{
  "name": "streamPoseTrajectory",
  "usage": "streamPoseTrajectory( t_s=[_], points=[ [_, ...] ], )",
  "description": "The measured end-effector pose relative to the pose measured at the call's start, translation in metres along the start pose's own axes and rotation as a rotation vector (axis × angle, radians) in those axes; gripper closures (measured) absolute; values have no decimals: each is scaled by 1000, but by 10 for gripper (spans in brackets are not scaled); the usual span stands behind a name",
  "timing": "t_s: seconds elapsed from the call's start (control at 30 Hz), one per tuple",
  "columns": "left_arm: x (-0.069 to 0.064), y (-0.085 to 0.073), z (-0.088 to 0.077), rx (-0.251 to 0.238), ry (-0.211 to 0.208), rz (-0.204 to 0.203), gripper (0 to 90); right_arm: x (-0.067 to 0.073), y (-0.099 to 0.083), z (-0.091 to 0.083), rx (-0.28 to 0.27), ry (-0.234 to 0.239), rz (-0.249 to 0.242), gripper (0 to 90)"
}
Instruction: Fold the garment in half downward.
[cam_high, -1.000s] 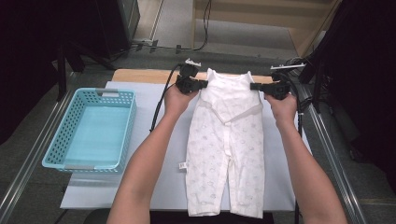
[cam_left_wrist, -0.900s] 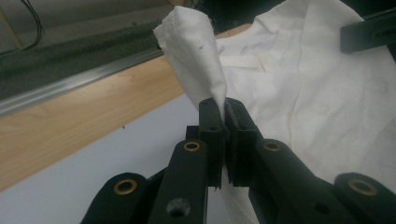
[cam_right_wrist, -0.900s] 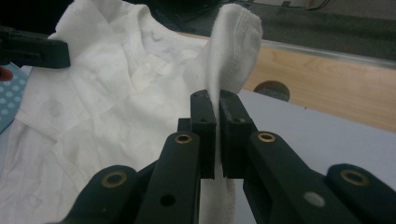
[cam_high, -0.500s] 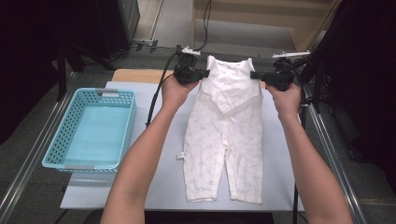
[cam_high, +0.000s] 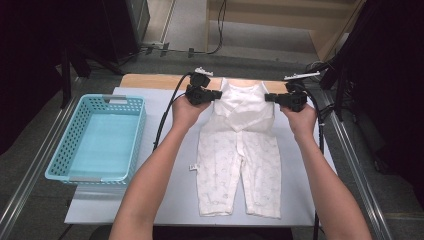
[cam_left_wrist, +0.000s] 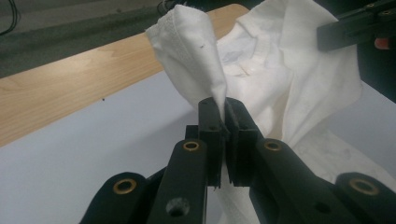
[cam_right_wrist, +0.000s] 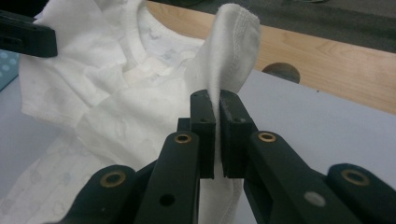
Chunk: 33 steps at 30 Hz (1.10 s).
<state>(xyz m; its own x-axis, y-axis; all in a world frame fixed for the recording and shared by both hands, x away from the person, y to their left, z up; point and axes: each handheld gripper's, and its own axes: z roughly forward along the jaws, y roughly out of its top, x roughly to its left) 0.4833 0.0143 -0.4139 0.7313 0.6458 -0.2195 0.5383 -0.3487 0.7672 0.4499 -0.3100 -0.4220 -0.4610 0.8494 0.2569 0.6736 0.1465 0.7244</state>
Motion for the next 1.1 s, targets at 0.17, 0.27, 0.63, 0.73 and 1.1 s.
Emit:
streamPoseTrajectory(
  t_s=[0.17, 0.27, 0.63, 0.73, 1.1],
  points=[
    [2, -7, 3, 16, -14, -12, 869, -1, -9, 4, 11, 15, 8, 835],
    [3, -11, 4, 24, -20, -20, 868, -1, -14, 5, 24, 23, 12, 835],
    [0, -27, 4, 50, -54, -15, 868, 0, -36, 5, 36, 48, 30, 835],
    [-1, -30, 2, 50, -65, -20, 868, 2, -39, 4, 37, 49, 28, 835],
    [-6, -41, -5, 67, -105, -19, 863, 10, -55, -4, 44, 67, 32, 835]
  ],
)
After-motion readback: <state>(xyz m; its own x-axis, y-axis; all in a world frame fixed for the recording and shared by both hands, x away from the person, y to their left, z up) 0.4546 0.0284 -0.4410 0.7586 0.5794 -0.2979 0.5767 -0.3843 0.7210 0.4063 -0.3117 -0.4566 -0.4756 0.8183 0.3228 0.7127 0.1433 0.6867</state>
